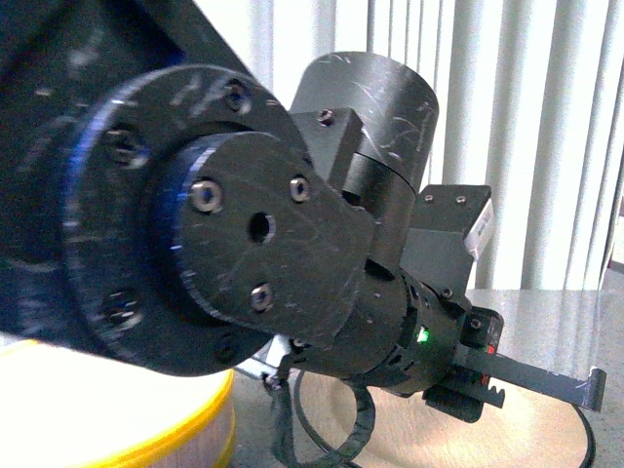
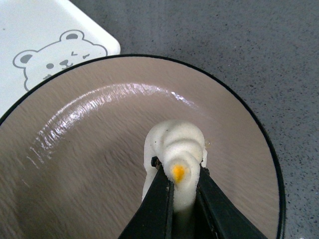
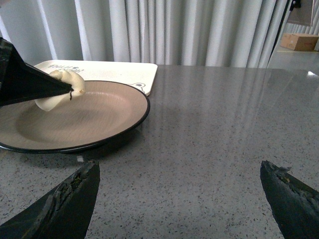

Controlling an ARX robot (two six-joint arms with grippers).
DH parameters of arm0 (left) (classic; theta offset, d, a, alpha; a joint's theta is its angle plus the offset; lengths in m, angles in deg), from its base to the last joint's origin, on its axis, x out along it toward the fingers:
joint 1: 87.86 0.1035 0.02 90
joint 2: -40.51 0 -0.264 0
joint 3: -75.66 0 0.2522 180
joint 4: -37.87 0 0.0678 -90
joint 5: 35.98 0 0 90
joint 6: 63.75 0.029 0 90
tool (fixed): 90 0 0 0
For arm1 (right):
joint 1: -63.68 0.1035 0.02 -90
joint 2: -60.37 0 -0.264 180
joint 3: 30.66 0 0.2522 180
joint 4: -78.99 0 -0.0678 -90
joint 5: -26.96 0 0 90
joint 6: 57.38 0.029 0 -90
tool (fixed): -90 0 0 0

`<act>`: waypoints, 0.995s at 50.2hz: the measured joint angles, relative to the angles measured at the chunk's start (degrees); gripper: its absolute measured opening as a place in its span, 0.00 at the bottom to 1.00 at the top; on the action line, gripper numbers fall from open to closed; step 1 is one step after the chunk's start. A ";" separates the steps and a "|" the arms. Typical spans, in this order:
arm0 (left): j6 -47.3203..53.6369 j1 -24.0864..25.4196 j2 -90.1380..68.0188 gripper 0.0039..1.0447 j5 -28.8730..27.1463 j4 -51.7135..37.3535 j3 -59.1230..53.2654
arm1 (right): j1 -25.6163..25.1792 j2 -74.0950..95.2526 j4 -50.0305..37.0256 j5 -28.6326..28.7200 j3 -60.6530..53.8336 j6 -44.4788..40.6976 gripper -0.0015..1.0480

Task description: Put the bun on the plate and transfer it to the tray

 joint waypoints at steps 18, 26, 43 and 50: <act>1.07 -0.98 -6.84 0.05 -4.07 9.09 9.94 | 0.00 -0.02 0.00 -0.02 0.00 0.00 0.92; 0.87 -0.94 -8.50 0.05 -5.70 9.29 11.47 | 0.00 -0.02 0.00 -0.02 0.00 0.00 0.92; -0.42 0.07 -11.37 0.21 -8.48 13.46 14.38 | 0.00 -0.02 0.00 -0.02 0.00 0.00 0.92; -3.98 0.72 -10.97 0.46 -5.05 12.81 14.40 | 0.00 -0.02 0.00 -0.02 0.00 0.00 0.92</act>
